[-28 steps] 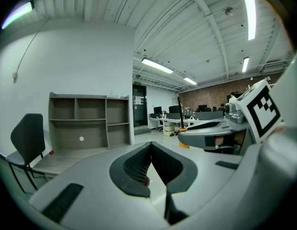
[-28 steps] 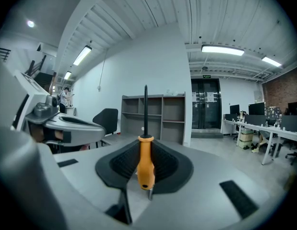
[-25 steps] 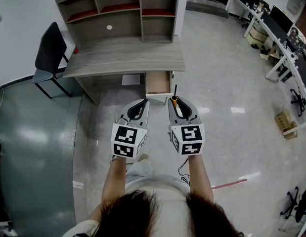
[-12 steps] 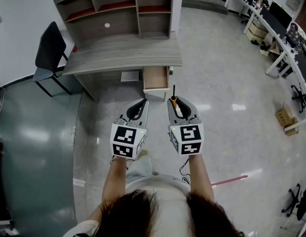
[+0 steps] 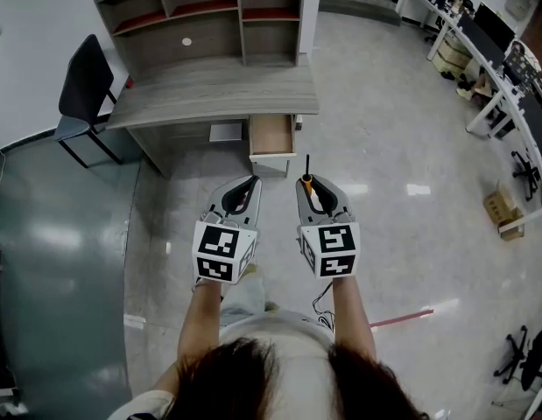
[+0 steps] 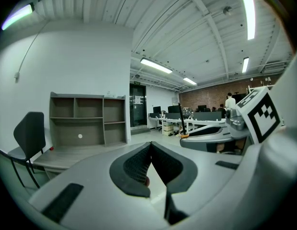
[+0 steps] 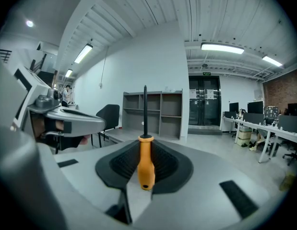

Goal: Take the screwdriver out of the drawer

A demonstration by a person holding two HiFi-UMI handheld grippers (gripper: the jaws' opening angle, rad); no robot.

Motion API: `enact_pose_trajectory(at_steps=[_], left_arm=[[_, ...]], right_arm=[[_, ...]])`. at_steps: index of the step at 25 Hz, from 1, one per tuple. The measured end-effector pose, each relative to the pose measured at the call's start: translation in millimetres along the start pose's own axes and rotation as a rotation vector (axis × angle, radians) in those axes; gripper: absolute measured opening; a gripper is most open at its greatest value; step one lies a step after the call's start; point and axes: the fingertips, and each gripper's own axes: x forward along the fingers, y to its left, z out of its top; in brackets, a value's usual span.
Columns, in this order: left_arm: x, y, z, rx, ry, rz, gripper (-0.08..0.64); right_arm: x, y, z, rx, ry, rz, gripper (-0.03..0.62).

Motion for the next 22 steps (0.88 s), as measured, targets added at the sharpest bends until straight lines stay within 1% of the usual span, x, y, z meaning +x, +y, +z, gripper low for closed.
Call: enact_pose_trajectory(at_steps=[10,22], left_arm=[[-13.3,-6.9,-7.6,-0.004,0.005,0.003,0.017],[-24.0,-11.2,-5.8,0.000,-0.008,0.004,0.017]], right_arm=[[-11.4,7.0,-7.2,0.003,0.001,0.001,0.085],[-20.6,8.7,-8.3,0.006,0.002,-0.005,0.086]])
